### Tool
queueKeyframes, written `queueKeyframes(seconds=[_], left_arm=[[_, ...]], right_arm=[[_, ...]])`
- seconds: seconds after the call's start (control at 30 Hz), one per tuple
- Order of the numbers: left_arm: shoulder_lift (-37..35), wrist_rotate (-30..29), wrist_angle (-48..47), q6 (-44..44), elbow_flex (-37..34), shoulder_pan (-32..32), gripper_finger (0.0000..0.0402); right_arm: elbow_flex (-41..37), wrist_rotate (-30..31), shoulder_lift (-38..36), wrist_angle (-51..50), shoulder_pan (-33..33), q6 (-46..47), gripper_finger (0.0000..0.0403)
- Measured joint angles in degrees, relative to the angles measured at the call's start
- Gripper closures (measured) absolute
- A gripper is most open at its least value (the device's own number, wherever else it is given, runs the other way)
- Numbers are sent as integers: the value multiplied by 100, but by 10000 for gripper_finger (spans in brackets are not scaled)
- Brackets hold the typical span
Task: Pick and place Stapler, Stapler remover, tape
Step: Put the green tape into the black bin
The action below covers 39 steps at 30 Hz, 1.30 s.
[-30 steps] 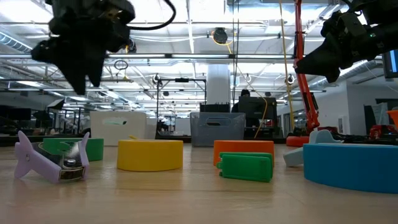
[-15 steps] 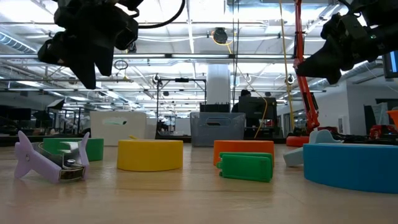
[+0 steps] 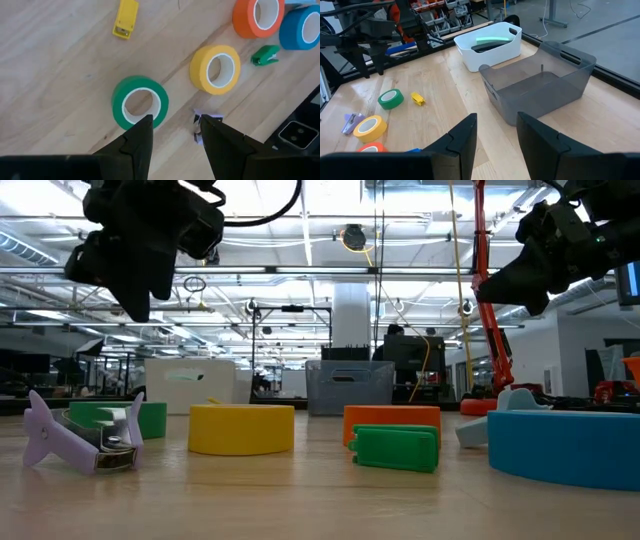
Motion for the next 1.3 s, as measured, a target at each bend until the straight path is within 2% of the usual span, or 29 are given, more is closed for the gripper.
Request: queueKeyframes(seconds=[0.27, 0.47, 0.63, 1.3], left_arm=[[0, -73, -647, 192, 0, -50, 236], [0, -604, -748, 297, -2, -135, 236], [56, -799, -743, 294, -2, -133, 236], [1067, -584, -670, -152, 0, -70, 236]], right_arm=[[0, 0, 0, 4, -1, 67, 273], [0, 0, 1, 7, -1, 67, 273], [0, 0, 0, 7, 0, 41, 273], [-2, 0, 2, 47, 0, 26, 273]])
